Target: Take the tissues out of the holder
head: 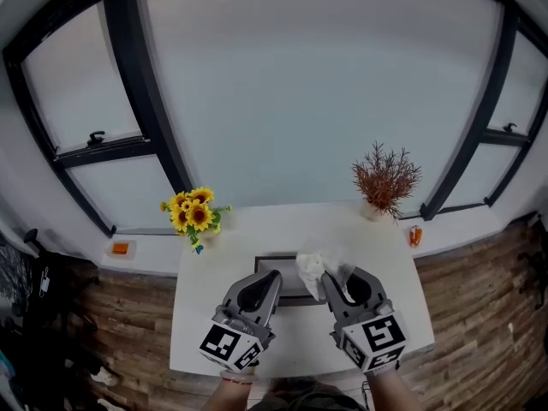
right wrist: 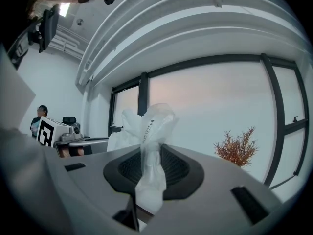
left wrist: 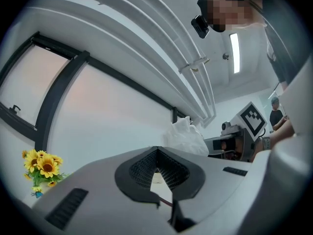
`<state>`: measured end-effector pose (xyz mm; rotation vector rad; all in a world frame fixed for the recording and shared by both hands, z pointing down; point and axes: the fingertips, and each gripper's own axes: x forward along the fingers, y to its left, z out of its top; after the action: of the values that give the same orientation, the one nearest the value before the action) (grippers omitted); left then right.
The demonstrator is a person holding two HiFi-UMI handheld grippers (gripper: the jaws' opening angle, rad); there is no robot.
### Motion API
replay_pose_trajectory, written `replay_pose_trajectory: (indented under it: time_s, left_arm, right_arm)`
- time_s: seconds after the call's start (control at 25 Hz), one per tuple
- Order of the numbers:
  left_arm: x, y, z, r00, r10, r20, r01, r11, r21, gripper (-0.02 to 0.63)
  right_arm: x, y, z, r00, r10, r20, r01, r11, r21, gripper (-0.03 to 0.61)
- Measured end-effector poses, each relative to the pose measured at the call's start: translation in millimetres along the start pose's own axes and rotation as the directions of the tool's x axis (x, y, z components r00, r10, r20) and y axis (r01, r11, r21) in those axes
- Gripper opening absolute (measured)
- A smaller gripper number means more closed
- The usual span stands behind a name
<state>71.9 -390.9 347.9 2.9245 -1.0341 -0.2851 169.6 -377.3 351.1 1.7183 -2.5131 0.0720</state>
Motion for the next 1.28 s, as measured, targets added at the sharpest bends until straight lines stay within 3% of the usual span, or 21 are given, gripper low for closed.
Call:
replay_pose_trajectory:
  time_s: [0.44,1.28]
  left_arm:
    - [-7.4,2.1,-7.8,1.000,0.010,-0.012,-0.011,1.000,-0.013,0.008]
    - [-13.9,-0.6,2.2,1.000,0.011,0.000,-0.011,1.000,-0.005,0.008]
  right_arm:
    - [-7.7,-2.4,-7.9,0.999,-0.037,0.022,0.036,0.998,0.057,0.083]
    - [-19.9,6.9,10.3,0.997,-0.029,0.065,0.029,1.000,0.003,0.082]
